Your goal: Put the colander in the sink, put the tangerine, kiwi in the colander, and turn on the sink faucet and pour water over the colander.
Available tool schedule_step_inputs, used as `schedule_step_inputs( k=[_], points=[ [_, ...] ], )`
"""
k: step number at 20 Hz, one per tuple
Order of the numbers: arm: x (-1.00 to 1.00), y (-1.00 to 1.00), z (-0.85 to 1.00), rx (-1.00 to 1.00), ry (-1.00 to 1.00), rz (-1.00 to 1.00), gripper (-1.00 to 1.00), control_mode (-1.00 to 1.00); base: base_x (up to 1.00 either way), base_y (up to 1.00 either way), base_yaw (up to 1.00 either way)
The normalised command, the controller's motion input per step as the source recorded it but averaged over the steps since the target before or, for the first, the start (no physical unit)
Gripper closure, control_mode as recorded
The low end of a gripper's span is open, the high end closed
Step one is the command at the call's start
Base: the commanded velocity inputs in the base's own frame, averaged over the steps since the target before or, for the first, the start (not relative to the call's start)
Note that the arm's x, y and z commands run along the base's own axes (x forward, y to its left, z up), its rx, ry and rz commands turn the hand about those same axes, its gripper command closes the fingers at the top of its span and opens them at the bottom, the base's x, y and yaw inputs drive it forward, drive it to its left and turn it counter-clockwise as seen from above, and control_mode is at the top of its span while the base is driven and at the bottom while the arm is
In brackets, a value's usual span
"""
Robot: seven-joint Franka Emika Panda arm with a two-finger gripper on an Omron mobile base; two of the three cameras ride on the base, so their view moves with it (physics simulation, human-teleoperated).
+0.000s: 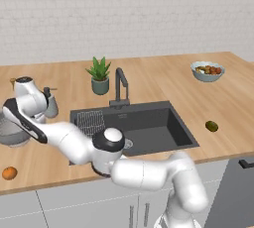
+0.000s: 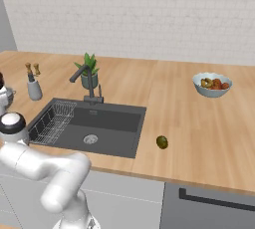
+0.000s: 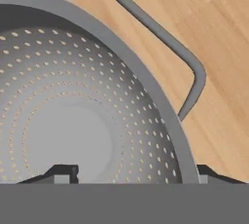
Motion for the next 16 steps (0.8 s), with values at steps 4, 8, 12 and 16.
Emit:
schedule_step_inputs(
  k=[4, 8, 12, 16],
  points=[
    [-0.23, -0.16, -0.19, 0.0, 0.0, -0.1, 1.0, -1.0, 0.0, 0.0, 0.0],
    [-0.91, -0.67, -0.01, 0.0, -0.12, -0.22, 1.0, -1.0, 0.0, 0.0, 0.0],
    [-1.0, -0.79, 0.1, 0.01, -0.19, -0.3, 1.0, -1.0, 0.0, 0.0, 0.0],
    [-0.83, -0.84, 0.22, 0.05, -0.19, -0.33, 1.0, -1.0, 0.0, 0.0, 0.0]
  ],
)
